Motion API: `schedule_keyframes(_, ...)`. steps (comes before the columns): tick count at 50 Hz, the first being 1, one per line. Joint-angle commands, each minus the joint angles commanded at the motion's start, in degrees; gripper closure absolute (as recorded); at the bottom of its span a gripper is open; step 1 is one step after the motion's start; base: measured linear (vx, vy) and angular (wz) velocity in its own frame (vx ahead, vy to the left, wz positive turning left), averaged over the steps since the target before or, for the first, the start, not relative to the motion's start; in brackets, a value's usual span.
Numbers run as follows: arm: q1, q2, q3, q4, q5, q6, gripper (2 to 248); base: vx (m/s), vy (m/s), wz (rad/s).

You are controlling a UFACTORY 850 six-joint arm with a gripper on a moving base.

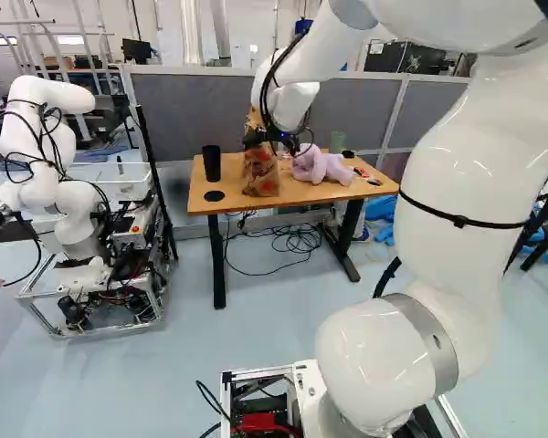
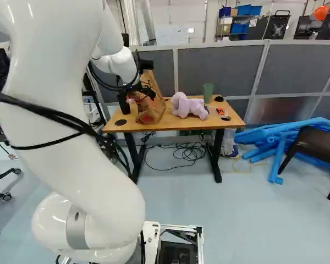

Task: Pick up the bag on the ground and place it on the table

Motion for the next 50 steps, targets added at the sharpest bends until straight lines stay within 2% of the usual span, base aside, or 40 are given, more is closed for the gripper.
schedule_keyframes(33, -3.07, 9.34, 20.71, -4.52, 22.64, -0.01, 3, 0.000, 0.000, 0.000)
schedule_keyframes(50, -4.45, 13.56, 30.05, -6.56, 32.85, -0.01, 3, 0.000, 0.000, 0.000)
